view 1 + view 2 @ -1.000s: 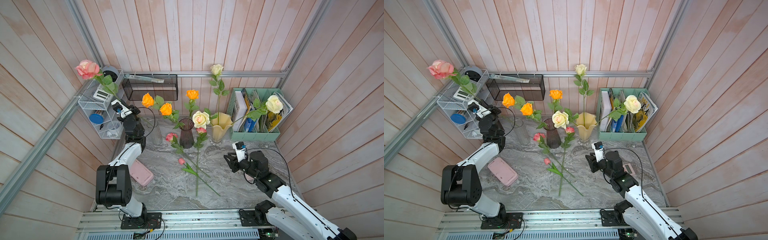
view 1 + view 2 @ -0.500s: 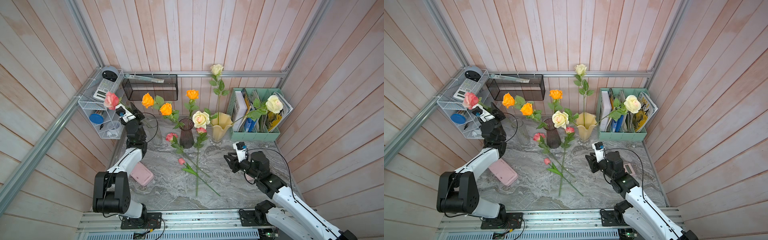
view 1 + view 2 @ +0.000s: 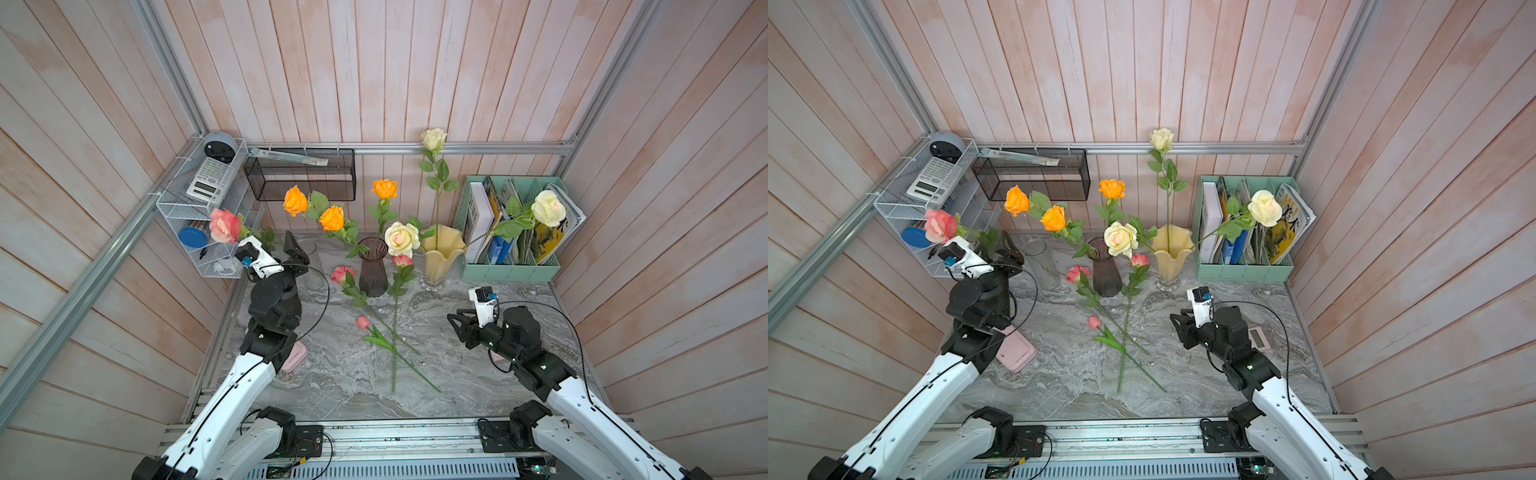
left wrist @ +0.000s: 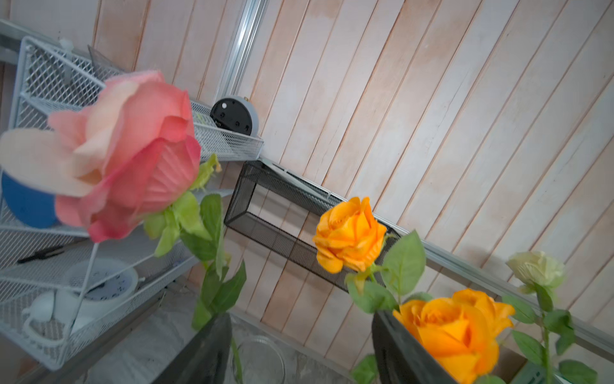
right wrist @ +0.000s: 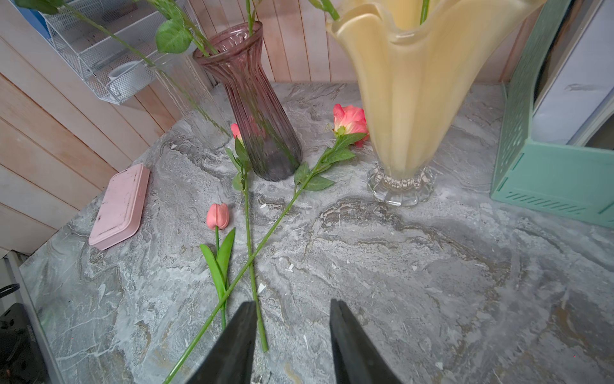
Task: Arrange the flowers in different vases according to their colors
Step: Insert the flower into the vase, then pick up the flower at the center of the board.
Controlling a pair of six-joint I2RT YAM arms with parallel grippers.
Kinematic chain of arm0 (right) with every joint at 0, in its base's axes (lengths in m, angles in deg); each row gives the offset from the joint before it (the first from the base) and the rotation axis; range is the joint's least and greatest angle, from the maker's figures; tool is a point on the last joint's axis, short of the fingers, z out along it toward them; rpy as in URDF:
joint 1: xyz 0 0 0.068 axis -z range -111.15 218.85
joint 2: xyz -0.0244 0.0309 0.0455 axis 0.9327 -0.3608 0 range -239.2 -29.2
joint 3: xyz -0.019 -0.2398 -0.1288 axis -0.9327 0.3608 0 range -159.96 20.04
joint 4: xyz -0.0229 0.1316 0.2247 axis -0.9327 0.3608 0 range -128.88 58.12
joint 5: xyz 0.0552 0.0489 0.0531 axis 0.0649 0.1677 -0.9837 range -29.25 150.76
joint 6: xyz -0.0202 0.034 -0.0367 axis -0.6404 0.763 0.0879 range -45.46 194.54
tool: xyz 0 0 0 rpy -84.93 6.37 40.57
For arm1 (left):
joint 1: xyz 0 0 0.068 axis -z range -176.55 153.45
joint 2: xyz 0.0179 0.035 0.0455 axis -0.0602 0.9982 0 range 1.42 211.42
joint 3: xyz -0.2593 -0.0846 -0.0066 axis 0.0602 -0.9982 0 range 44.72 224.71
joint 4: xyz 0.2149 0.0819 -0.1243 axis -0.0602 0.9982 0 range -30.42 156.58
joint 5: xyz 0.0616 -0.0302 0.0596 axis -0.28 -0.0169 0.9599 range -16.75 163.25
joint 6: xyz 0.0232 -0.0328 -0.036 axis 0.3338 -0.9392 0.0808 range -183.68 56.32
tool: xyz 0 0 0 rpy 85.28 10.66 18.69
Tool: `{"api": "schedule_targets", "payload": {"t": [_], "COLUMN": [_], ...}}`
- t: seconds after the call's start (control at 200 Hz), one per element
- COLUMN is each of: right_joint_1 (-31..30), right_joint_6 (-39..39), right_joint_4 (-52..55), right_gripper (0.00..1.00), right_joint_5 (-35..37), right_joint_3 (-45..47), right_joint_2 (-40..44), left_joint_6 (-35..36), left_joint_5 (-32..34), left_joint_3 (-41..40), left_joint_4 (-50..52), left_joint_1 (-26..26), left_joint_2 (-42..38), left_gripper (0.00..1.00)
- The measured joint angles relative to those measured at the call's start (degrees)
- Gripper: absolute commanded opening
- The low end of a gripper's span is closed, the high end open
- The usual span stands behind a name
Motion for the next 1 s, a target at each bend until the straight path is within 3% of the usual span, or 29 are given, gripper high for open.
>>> {"api": "schedule_targets", "payload": {"t": [0.1, 0.195, 0.275, 0.37, 0.71, 1.0], "right_joint_1": [0.0, 0.0, 0.0, 0.0, 0.1, 0.2], "right_joint_6": [1.0, 1.8, 2.7, 3.8, 6.5, 6.3], "right_joint_4": [0.5, 0.8, 0.9, 0.9, 0.8, 0.9], "right_gripper": [0.44, 0.46, 0.46, 0.46, 0.47, 0.47], "right_joint_5": [0.5, 1.1, 1.8, 2.9, 4.8, 4.9], "right_joint_3": [0.0, 0.0, 0.1, 0.6, 2.5, 2.5], "right_joint_2": [-0.6, -1.2, -1.7, -2.4, -3.8, -3.8], "left_joint_6": [-5.2, -8.3, -9.7, -10.5, -9.2, -6.4], "left_joint_5": [2.1, 4.5, 4.6, 1.9, -11.8, -20.0], "left_joint_3": [-1.8, -1.7, -0.2, 4.4, 28.1, 40.7], "left_joint_4": [10.7, 18.5, 24.2, 28.2, 36.7, 47.3], "left_joint_1": [7.1, 16.5, 24.5, 28.6, 29.8, 26.0], "left_joint_2": [-5.5, -5.3, -0.1, 9.9, 42.2, 59.6], "left_gripper": [0.72, 0.72, 0.73, 0.72, 0.69, 0.64]}}
